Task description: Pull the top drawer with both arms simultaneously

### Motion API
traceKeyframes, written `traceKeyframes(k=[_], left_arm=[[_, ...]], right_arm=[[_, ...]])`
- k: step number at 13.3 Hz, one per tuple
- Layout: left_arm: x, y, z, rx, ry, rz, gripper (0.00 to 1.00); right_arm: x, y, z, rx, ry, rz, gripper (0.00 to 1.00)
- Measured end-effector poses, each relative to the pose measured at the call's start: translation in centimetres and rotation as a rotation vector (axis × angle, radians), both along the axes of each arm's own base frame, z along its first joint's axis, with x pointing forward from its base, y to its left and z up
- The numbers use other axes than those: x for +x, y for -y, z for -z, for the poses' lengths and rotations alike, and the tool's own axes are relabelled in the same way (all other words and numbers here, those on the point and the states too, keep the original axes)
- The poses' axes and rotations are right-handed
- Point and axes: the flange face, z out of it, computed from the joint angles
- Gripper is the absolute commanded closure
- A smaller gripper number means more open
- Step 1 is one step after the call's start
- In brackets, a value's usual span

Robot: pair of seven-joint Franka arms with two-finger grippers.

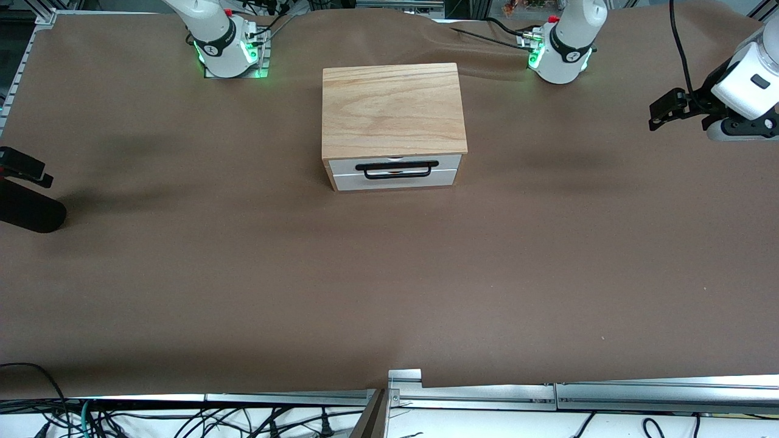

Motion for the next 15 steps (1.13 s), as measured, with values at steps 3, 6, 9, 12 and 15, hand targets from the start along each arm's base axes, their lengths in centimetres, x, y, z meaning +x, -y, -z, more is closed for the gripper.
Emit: traceKeyframes(k=[3, 6, 9, 12, 15], left_arm=[[0.00, -0.01, 0.00, 0.000, 0.000, 0.000, 0.00], [0.00, -0.08, 0.00, 0.000, 0.000, -0.002, 0.00], [0.01, -0.08, 0.01, 0.001, 0.000, -0.010, 0.00], [0.01, 0.05, 0.02, 0.001, 0.000, -0.014, 0.00], [-0.01, 0.69, 0.03, 0.003, 0.000, -0.016, 0.00]], right_arm=[[0.00, 0.00, 0.01, 0.000, 0.000, 0.000, 0.00], [0.01, 0.00, 0.01, 0.000, 0.000, 0.000, 0.00], [0.01, 0.01, 0.00, 0.000, 0.000, 0.000, 0.00], [0.01, 0.01, -0.02, 0.000, 0.001, 0.000, 0.00], [0.01, 0.00, -0.02, 0.000, 0.001, 0.000, 0.00]])
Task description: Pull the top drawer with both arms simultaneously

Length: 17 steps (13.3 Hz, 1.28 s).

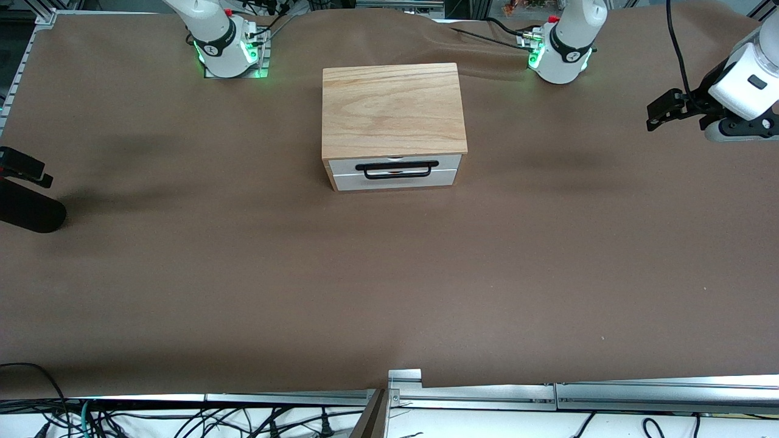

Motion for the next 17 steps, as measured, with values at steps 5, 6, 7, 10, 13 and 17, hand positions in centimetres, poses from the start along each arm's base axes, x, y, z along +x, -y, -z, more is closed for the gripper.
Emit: traceKeyframes(k=[5, 6, 7, 10, 13, 17], left_arm=[[0.2, 1.2, 0.6, 0.004, -0.012, 0.013, 0.00], [0.3, 1.5, 0.7, 0.006, -0.015, 0.017, 0.00], [0.3, 1.6, 0.9, 0.006, -0.017, 0.019, 0.00], [0.3, 1.6, 1.0, 0.007, -0.025, 0.018, 0.00], [0.3, 1.7, 1.4, 0.009, -0.043, 0.019, 0.00], [0.8, 1.8, 1.6, 0.013, -0.062, 0.005, 0.00]], right_arm=[[0.0, 0.0, 0.0, 0.000, 0.000, 0.000, 0.00], [0.0, 0.0, 0.0, 0.000, 0.000, 0.000, 0.00], [0.0, 0.0, 0.0, 0.000, 0.000, 0.000, 0.00], [0.0, 0.0, 0.0, 0.000, 0.000, 0.000, 0.00], [0.0, 0.0, 0.0, 0.000, 0.000, 0.000, 0.00], [0.0, 0.0, 0.0, 0.000, 0.000, 0.000, 0.00]])
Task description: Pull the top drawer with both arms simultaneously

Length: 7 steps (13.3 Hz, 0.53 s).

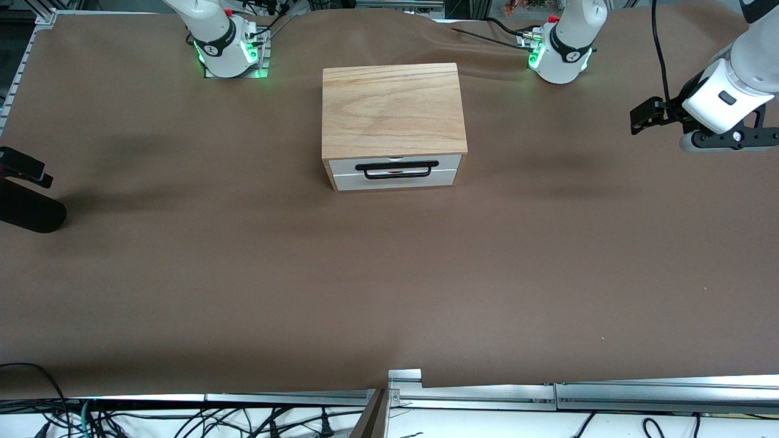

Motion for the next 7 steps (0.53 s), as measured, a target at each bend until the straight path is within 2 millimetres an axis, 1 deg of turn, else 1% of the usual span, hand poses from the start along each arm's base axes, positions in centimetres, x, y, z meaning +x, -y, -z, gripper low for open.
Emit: traceKeyframes(k=[4, 5, 7], left_arm=[[0.2, 0.1, 0.0, -0.009, -0.002, -0.004, 0.00], [0.3, 0.2, 0.3, -0.017, -0.008, -0.006, 0.00], [1.0, 0.3, 1.6, -0.024, -0.029, -0.008, 0.00]], right_arm=[[0.0, 0.0, 0.0, 0.000, 0.000, 0.000, 0.00], [0.0, 0.0, 0.0, 0.000, 0.000, 0.000, 0.00], [0.0, 0.0, 0.0, 0.000, 0.000, 0.000, 0.00]])
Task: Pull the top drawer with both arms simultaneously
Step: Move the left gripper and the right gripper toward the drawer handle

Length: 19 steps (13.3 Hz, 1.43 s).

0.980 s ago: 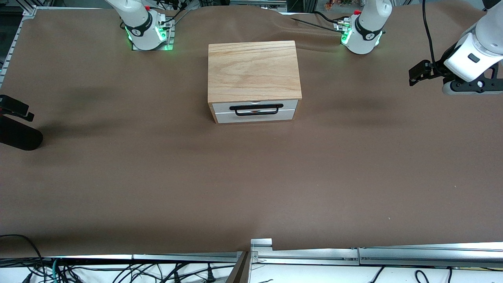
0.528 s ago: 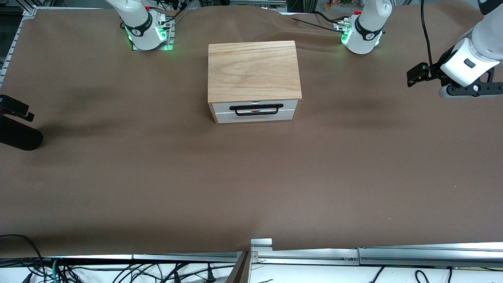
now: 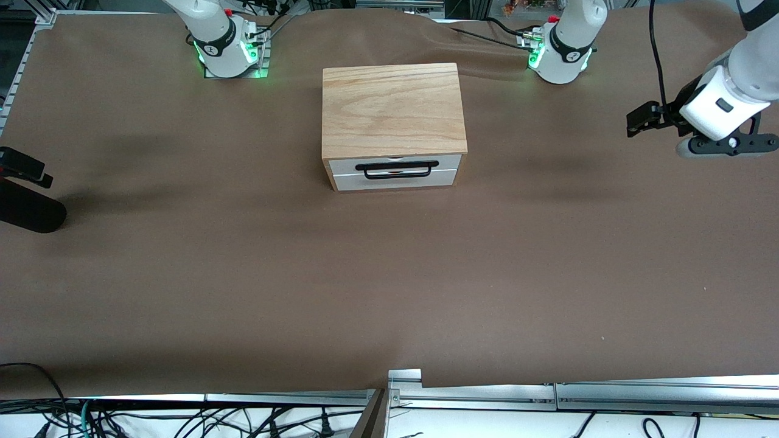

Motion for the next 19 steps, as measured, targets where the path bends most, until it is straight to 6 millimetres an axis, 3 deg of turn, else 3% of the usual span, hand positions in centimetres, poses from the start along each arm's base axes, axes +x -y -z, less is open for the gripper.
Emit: traceKeyframes(k=[5, 10, 13, 15, 19], left_arm=[[2.1, 1.4, 4.0, -0.037, 0.013, 0.004, 0.00], [2.3, 2.1, 10.3, -0.081, 0.054, -0.014, 0.00], [1.2, 3.7, 15.5, -0.108, 0.044, -0.012, 0.00], [0.3, 5.4, 18.8, -0.151, 0.007, -0.022, 0.00], [-0.5, 7.9, 24.0, -0.261, 0.003, -0.094, 0.00]], right_arm=[[0.9, -0.7, 2.2, 0.001, -0.043, -0.011, 0.00], [3.0, -6.7, 8.2, 0.022, -0.145, -0.099, 0.00], [3.1, -9.6, 9.6, 0.251, -0.155, -0.080, 0.00], [3.2, -10.8, 12.4, 0.431, -0.190, -0.035, 0.00], [3.7, -15.2, 20.8, 0.694, -0.261, -0.007, 0.00]])
